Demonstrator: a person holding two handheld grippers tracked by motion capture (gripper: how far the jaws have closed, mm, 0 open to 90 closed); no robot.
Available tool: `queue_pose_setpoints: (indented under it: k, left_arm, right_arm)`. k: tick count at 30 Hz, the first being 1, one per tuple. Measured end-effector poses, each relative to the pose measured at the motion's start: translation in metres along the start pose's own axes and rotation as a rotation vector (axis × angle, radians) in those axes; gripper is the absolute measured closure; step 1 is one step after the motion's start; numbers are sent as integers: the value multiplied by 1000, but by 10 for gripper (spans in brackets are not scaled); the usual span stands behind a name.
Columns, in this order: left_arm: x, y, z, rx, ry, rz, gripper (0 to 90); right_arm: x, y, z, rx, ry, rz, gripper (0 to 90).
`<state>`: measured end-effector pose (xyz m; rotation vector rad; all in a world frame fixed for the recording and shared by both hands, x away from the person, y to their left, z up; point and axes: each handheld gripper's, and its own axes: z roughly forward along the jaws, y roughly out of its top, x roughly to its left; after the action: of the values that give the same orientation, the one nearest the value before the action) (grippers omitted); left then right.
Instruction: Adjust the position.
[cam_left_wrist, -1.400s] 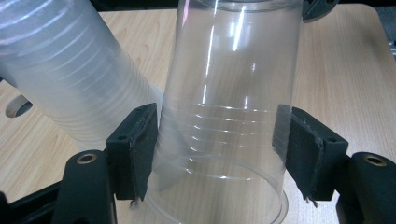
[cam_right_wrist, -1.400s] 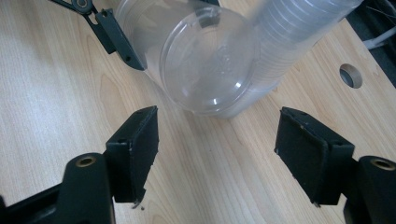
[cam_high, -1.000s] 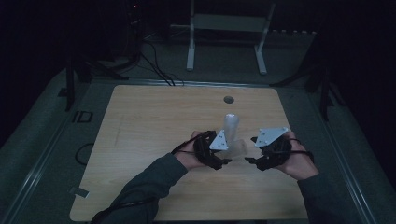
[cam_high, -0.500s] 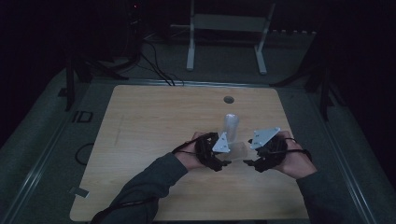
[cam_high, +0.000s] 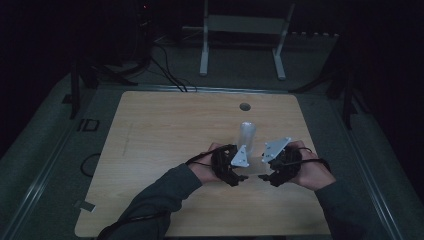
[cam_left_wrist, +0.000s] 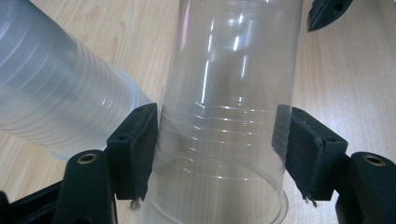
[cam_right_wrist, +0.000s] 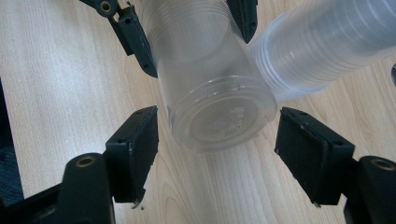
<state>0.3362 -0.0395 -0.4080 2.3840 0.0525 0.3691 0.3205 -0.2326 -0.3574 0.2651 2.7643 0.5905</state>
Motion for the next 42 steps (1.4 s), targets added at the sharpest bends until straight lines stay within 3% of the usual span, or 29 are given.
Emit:
queue_pose_setpoints:
  k: [7,15,21,26,37,42]
  left_arm:
    - [-2,2,0,-6,-8,7,329]
    - [-4,4,1,-8,-15,25,326]
    - [-3,3,-2,-48,-6,9,258]
    - [-4,5,-4,-68,6,-5,187]
    - [0,6,-22,-121,43,-37,185]
    - [4,4,-29,-157,45,-72,191]
  right_arm:
    - [1,3,6,13,17,-13,297]
    - [3,6,9,23,34,-25,376]
    - [4,2,7,8,31,-26,409]
    - [4,-2,6,-5,20,-5,412]
    - [3,-18,3,-35,-23,56,412]
    - [2,-29,0,-54,-42,86,412]
